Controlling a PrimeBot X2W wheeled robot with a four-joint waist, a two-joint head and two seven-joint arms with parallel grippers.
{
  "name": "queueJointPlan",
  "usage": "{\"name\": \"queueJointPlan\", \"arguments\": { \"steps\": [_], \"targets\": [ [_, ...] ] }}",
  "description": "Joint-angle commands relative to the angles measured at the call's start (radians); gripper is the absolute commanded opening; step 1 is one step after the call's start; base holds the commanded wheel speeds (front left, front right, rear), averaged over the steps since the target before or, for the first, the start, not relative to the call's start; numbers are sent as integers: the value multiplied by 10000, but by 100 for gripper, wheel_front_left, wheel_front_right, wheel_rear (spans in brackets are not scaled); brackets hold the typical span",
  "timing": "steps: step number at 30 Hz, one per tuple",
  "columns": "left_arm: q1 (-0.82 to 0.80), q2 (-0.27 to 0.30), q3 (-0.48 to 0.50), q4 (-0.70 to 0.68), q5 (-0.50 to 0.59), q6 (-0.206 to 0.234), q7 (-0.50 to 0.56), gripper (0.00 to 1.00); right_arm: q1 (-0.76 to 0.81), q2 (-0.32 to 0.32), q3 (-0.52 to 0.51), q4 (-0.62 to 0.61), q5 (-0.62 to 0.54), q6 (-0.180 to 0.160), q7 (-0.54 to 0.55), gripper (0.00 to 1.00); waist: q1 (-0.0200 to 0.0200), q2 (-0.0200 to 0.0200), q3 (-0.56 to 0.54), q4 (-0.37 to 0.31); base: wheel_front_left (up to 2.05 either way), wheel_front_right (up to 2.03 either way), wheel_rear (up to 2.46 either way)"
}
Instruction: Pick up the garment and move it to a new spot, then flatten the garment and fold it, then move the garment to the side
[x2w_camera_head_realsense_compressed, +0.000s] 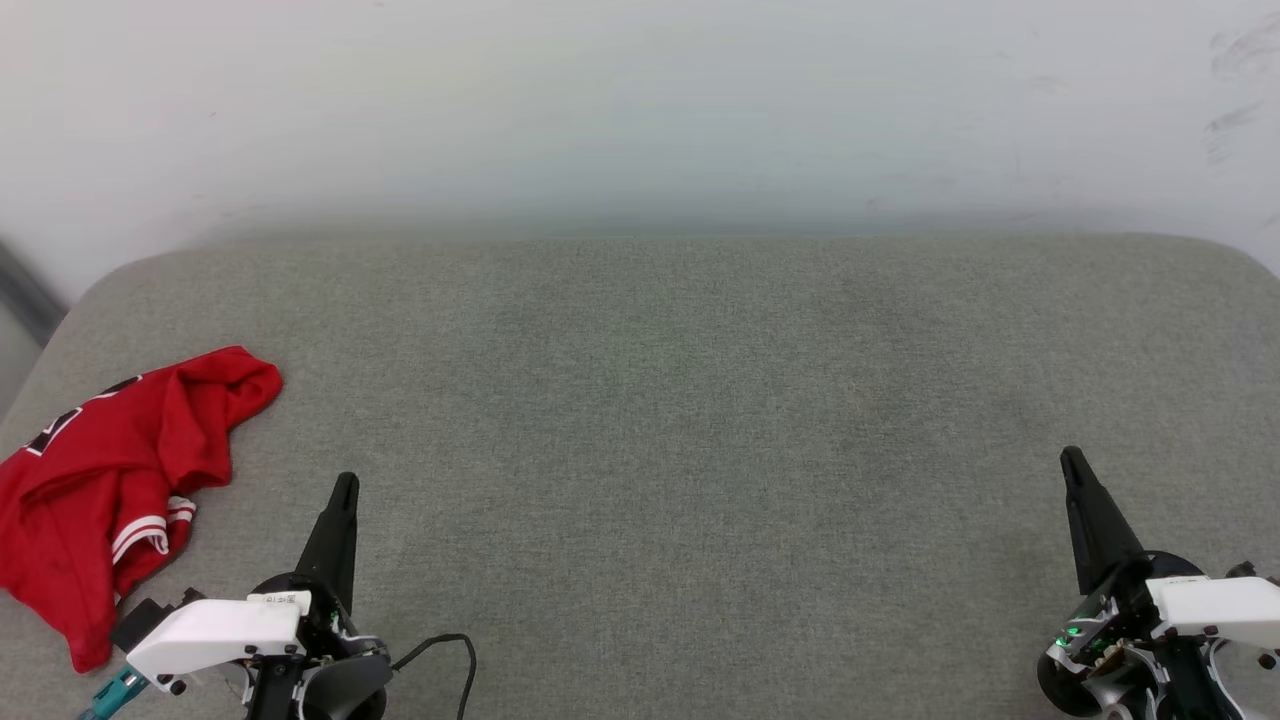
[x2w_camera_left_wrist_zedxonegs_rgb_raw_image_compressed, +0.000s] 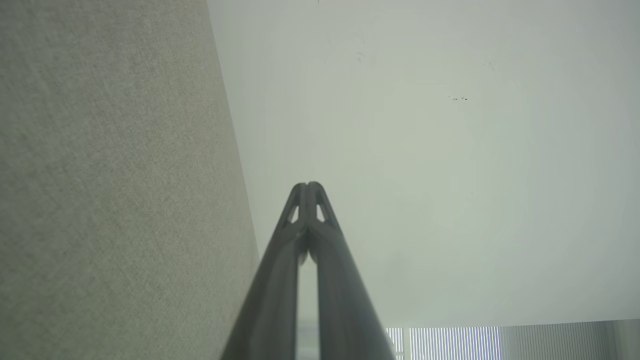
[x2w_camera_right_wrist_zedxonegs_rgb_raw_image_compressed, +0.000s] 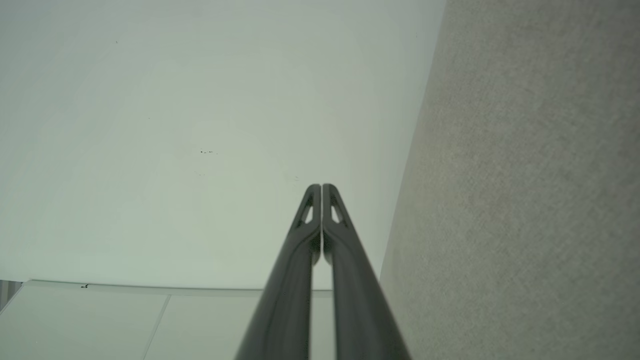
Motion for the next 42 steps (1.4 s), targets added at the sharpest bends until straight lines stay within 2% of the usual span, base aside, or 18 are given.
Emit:
{"name": "queueJointPlan", "arguments": {
  "steps": [1,34,35,42],
  "targets": [
    [-83,-14,9,2,12,-26,11,0,-130,33,9,12,-43,0,-3,0,0,0,0,0,0,0,0],
    [-83,-14,9,2,12,-26,10,0,-130,33,8,12,-43,0,-4,0,0,0,0,0,0,0,0],
    [0,0,0,0,0,0,0,100,0,0,2,0,0,0,0,100,0,0,0,0,0,0,0],
    [95,-15,-300,106,63,4,-223,100,208,8,102,9,-102,-1,-206,100,0,0,4,2,0,0,0]
  ]
}}
